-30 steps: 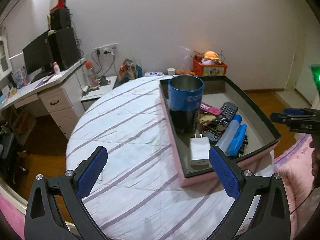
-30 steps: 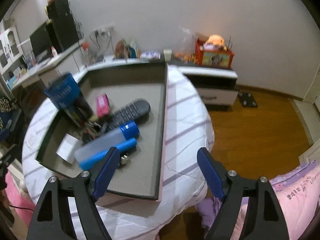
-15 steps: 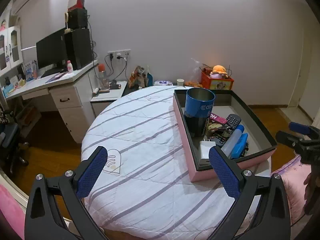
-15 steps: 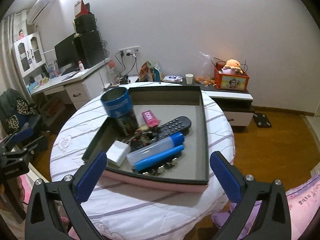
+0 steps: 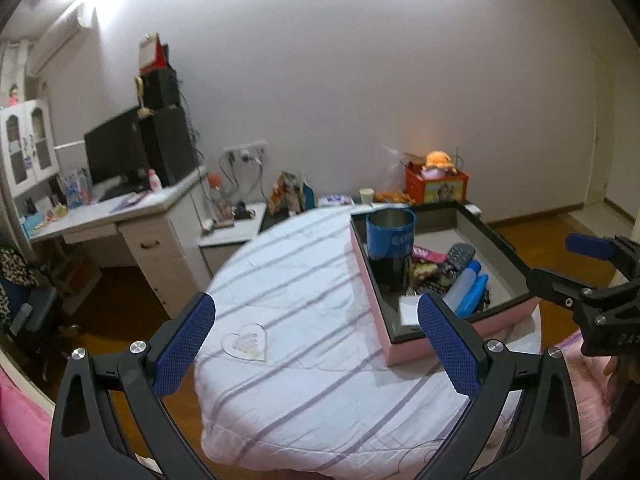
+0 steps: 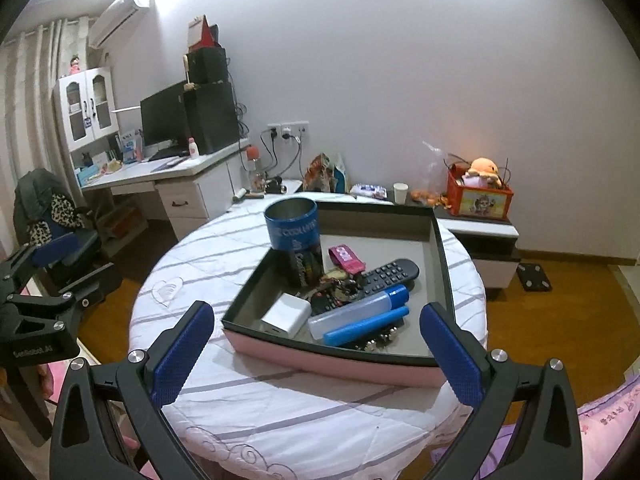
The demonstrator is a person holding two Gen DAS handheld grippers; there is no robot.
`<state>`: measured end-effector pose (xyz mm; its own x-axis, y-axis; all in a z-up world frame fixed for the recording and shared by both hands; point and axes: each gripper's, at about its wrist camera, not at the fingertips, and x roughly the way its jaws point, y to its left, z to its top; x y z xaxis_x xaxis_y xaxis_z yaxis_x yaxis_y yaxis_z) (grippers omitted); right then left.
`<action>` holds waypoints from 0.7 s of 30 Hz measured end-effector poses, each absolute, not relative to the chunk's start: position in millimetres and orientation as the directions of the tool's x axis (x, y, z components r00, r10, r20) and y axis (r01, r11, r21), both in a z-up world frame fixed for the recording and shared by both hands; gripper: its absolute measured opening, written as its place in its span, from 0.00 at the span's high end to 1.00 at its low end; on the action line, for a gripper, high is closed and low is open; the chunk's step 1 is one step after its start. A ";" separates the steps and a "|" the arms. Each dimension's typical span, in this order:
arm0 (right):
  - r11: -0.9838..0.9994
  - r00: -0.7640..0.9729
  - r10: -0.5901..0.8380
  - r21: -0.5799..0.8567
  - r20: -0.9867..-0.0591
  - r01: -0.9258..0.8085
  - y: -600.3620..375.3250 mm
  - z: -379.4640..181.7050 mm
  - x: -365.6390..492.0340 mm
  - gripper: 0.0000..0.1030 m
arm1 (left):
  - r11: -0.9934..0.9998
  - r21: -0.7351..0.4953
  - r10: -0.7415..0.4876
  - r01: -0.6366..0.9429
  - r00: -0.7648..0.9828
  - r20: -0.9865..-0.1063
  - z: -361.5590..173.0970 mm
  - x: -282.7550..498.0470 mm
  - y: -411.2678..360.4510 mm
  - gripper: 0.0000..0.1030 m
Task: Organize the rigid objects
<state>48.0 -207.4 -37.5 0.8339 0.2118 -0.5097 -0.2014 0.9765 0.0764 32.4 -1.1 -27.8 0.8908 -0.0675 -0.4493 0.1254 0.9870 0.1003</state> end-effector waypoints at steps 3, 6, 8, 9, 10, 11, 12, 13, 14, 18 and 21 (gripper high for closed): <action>0.974 0.866 0.226 0.073 -0.447 -0.216 -202.9 -30.4 34.6 0.00 | 0.990 0.098 -0.048 0.097 0.909 -0.414 -19.8 20.7 3.2 0.01; 0.971 0.879 0.236 0.062 -0.414 -0.231 -196.0 -25.6 24.5 0.00 | 0.991 0.120 -0.013 0.066 0.920 -0.392 -13.9 8.2 6.1 0.01; 0.971 0.881 0.235 0.050 -0.411 -0.236 -190.0 -23.4 19.0 0.00 | 0.987 0.146 0.000 0.060 0.924 -0.382 -8.5 -1.3 8.0 0.01; 0.970 0.879 0.238 0.047 -0.412 -0.240 -187.7 -21.8 17.7 0.00 | 0.987 0.151 0.004 0.055 0.930 -0.367 -4.8 -6.7 10.0 0.01; 0.968 0.878 0.243 0.046 -0.413 -0.246 -185.2 -20.7 16.7 0.00 | 0.988 0.148 0.007 0.048 0.936 -0.351 -1.3 -12.0 12.1 0.01; 0.967 0.877 0.248 0.047 -0.412 -0.252 -182.0 -18.6 13.7 0.00 | 0.989 0.141 0.006 0.046 0.939 -0.343 1.0 -15.1 14.2 0.00; 0.966 0.878 0.251 0.048 -0.408 -0.254 -180.3 -16.9 10.3 0.00 | 0.992 0.121 -0.001 0.044 0.942 -0.335 5.6 -20.0 19.3 0.00; 0.965 0.879 0.253 0.048 -0.403 -0.256 -178.0 -14.8 7.7 0.00 | 0.994 0.100 -0.007 0.042 0.944 -0.329 8.7 -23.6 23.7 0.00; 0.965 0.883 0.256 0.045 -0.394 -0.259 -175.6 -11.6 4.2 0.00 | 0.996 0.078 -0.011 0.039 0.946 -0.323 11.4 -26.8 28.1 0.00; 0.966 0.901 0.248 0.022 -0.356 -0.257 -168.1 -2.4 -8.3 0.00 | 1.000 0.029 0.014 -0.006 0.953 -0.301 17.5 -37.0 40.3 0.00; 0.965 0.905 0.252 0.018 -0.341 -0.262 -164.4 1.2 -14.1 0.00 | 0.999 0.028 0.039 -0.032 0.954 -0.299 17.6 -41.6 44.5 0.00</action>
<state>-14.1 -164.4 1.2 0.9055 0.2524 -0.3412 -0.2622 0.9649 0.0179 -41.6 44.5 17.6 0.9536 0.0388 -0.2987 -0.0320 0.9991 0.0275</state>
